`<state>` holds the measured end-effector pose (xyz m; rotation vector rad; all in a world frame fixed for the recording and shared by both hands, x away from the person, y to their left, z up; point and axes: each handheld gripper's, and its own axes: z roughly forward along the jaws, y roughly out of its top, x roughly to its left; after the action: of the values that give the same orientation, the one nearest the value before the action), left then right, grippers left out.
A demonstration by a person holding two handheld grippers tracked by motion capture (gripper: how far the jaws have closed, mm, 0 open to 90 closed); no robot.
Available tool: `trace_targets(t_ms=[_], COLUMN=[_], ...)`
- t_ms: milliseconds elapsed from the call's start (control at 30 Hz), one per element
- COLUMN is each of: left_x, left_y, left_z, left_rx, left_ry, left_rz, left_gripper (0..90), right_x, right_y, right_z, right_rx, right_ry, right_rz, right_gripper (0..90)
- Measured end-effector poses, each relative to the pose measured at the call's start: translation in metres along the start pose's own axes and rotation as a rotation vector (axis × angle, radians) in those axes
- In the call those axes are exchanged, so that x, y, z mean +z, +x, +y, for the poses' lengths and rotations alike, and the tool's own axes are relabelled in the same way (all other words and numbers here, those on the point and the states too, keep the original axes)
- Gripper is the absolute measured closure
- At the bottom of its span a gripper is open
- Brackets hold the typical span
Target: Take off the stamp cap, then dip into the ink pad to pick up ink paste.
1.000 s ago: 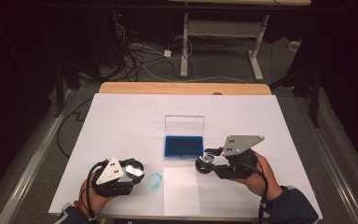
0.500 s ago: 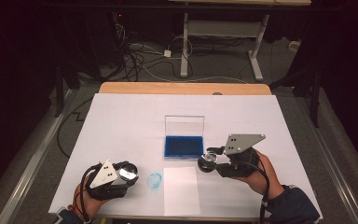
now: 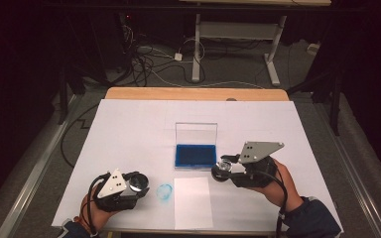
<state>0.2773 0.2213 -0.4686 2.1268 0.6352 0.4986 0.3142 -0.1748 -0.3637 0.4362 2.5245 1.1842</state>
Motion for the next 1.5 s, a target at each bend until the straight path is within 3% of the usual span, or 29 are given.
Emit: trace_targets(t_ms=[333, 800, 1133, 1500], left_x=[0.0, 0.001, -0.001, 0.002], left_y=[0.0, 0.002, 0.002, 0.002], left_z=[0.0, -0.001, 0.0, -0.001], left_rx=[-0.009, -0.017, -0.023, -0.021], left_ry=[0.001, 0.013, -0.008, 0.007], left_rz=[-0.01, -0.016, -0.008, -0.013], left_gripper=[36.3, 36.3, 36.3, 36.3], right_x=[0.007, 0.049, 0.076, 0.101], right_y=[-0.012, -0.027, -0.035, -0.044], right_z=[0.015, 0.038, 0.041, 0.038], right_rx=[0.006, -0.017, -0.001, 0.03], right_ry=[-0.007, 0.071, 0.112, 0.162], right_rz=[-0.018, -0.018, -0.014, -0.004], right_gripper=[56.3, 56.3, 56.3, 56.3])
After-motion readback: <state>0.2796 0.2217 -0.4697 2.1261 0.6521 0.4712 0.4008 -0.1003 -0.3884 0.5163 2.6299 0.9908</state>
